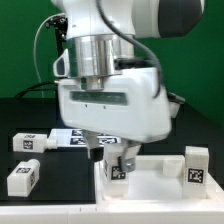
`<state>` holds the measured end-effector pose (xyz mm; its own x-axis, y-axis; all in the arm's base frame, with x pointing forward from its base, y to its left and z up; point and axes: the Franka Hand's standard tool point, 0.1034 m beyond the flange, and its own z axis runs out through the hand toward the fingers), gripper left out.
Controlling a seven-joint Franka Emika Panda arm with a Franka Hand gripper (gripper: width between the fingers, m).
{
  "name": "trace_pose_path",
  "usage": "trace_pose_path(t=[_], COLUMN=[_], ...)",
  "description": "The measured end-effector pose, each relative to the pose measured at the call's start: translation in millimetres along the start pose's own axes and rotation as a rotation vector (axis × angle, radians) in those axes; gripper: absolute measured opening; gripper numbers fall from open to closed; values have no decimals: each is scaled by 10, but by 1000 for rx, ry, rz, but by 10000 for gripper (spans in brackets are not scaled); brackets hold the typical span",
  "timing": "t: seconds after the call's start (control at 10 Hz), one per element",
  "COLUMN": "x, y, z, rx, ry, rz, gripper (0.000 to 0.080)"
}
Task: Assemble square table
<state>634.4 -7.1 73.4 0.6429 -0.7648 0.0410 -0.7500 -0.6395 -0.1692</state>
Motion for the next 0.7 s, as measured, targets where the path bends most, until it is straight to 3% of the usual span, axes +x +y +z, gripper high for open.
trace_pose_path(t=[0.2, 0.4, 0.6, 0.7], x=[-22, -16, -11, 2], y=[-26, -16, -18, -7], z=[-12, -9, -17, -18], rx=[-6, -6, -31, -31], ry=[-23, -24, -15, -16], rz=[-151, -284, -640, -725], gripper=[646, 649, 649, 649])
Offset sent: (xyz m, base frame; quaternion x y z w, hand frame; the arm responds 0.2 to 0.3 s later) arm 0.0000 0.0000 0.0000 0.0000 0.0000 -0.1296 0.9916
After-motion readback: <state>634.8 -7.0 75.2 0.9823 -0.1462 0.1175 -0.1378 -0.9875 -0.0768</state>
